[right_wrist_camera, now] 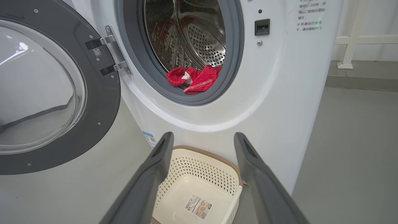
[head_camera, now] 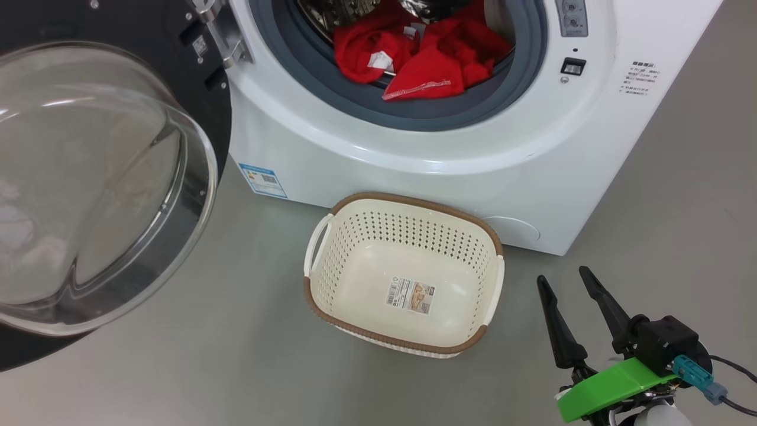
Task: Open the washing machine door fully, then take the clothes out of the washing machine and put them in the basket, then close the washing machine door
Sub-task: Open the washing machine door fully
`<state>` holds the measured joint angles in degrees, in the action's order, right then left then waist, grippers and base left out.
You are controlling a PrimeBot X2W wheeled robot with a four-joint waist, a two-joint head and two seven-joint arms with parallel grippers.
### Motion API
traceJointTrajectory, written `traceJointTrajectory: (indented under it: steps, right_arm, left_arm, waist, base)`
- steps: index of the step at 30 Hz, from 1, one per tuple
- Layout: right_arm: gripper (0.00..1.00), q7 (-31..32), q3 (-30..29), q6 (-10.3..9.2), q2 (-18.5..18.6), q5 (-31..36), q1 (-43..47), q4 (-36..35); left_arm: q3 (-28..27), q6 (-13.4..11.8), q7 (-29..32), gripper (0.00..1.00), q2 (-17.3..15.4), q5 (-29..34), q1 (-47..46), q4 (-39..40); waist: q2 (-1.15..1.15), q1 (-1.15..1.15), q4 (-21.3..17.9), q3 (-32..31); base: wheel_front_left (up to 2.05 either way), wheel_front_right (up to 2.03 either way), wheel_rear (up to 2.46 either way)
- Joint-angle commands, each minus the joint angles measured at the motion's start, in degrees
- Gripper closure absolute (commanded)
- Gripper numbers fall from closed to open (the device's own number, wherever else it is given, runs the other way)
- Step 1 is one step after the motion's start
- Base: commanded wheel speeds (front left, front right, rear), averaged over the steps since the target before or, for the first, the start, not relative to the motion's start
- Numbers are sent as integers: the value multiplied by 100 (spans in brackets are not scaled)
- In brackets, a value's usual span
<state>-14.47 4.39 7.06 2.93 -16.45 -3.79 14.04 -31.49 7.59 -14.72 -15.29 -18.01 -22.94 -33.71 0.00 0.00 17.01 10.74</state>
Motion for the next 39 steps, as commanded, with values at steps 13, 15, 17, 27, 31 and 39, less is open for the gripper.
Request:
traceJointTrajectory:
  steps: [13, 15, 17, 27, 31, 39]
  right_arm:
    - [0, -52, 235, 43, -5, -64, -7, -105]
    - [0, -52, 244, 43, -5, -88, 19, -107]
    - [0, -52, 250, 43, -5, -118, 44, -110]
    - [0, -52, 259, 43, -5, -232, 155, -139]
    - [0, -52, 251, 43, -5, -268, 211, -155]
    - [0, -52, 200, 43, -5, -266, 215, -211]
  left_arm:
    - [163, -11, -28, 100, -238, -30, 392, 385]
    - [212, -10, -28, 100, -170, -80, 534, 538]
    - [283, -10, -28, 98, -90, -116, 708, 734]
    - [532, -10, -28, 42, 478, -190, 1463, 1504]
    - [920, -10, -28, 0, 588, -232, 1815, 1821]
    - [1451, -10, -28, 0, 546, -486, 2045, 2093]
  waist:
    - [0, 0, -40, -301]
    - [0, 0, -55, -347]
    - [0, 0, -68, -390]
    - [0, 0, -198, -565]
    - [0, 0, -327, -629]
    - [0, 0, -609, -607]
  base:
    - [0, 0, 0]
    - [0, 0, 0]
    - [0, 0, 0]
    - [0, 0, 0]
    - [0, 0, 0]
    - [0, 0, 0]
